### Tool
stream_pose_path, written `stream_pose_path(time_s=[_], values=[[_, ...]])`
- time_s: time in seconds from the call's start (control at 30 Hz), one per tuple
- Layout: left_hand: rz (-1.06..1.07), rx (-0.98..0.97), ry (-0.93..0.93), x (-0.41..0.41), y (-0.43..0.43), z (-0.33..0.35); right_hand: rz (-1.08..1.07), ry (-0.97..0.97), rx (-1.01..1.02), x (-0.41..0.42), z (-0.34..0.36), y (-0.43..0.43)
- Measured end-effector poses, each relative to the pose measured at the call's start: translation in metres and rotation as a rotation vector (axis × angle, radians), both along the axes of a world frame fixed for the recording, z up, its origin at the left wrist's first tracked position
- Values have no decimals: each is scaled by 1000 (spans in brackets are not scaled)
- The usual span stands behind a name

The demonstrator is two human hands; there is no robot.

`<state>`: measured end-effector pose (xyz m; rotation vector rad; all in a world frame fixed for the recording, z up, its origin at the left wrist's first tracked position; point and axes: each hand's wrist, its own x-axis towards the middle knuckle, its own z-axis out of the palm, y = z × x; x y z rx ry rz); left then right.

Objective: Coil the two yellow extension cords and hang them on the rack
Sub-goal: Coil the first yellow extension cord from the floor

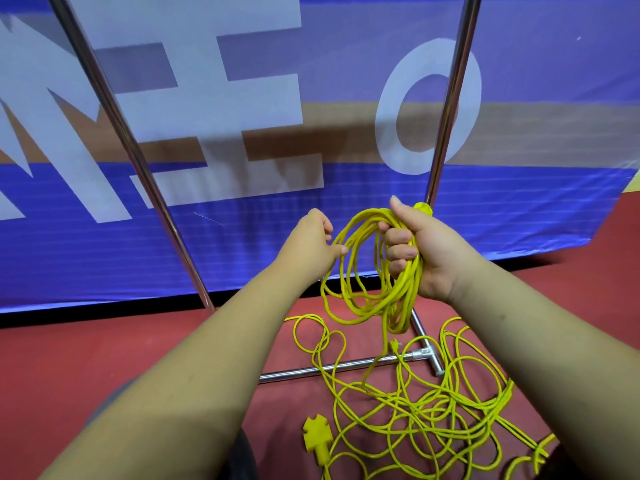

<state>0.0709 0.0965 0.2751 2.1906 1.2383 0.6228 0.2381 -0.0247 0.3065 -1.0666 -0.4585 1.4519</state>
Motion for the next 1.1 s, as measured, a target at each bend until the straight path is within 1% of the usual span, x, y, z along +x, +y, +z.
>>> stream_pose_path(time_s=[0.07,0.1,0.13,0.17,0.2,0.23,0.27,0.3,0.33,0.4,0.47,0.53,0.6,0.8,0.93,1.03,1.1], values=[[-20,-18,19,-1,-9,7,-50,23,3,3,0,1],[-87,-117,-36,0,-16,12,-77,28,3,5,-1,2],[-175,-283,-111,2,-22,14,-103,29,7,7,-1,2],[-275,-496,-174,4,-32,17,-125,32,15,8,-1,3],[-363,-688,-191,5,-39,18,-144,39,28,9,-1,4],[-451,-757,-156,6,-43,16,-162,50,43,11,-1,5],[-552,-711,-79,7,-47,12,-178,63,58,11,0,5],[-635,-596,10,8,-53,6,-194,82,73,12,0,6],[-669,-458,84,9,-56,-2,-208,107,85,13,0,6],[-628,-284,111,16,-62,-19,-232,152,100,14,0,6],[-551,-185,49,25,-68,-34,-248,185,102,16,-1,6],[-471,-216,-33,31,-73,-39,-270,219,103,18,-2,7],[-460,-258,-71,33,-76,-41,-279,238,109,19,-2,7],[-476,-86,-28,37,-74,-46,-253,260,142,22,-2,2],[-462,-34,-29,40,-72,-44,-244,157,133,20,3,-2],[-452,-72,-45,42,-70,-42,-197,37,91,16,6,-5],[-430,-90,-48,42,-70,-39,-206,0,82,15,7,-5]])
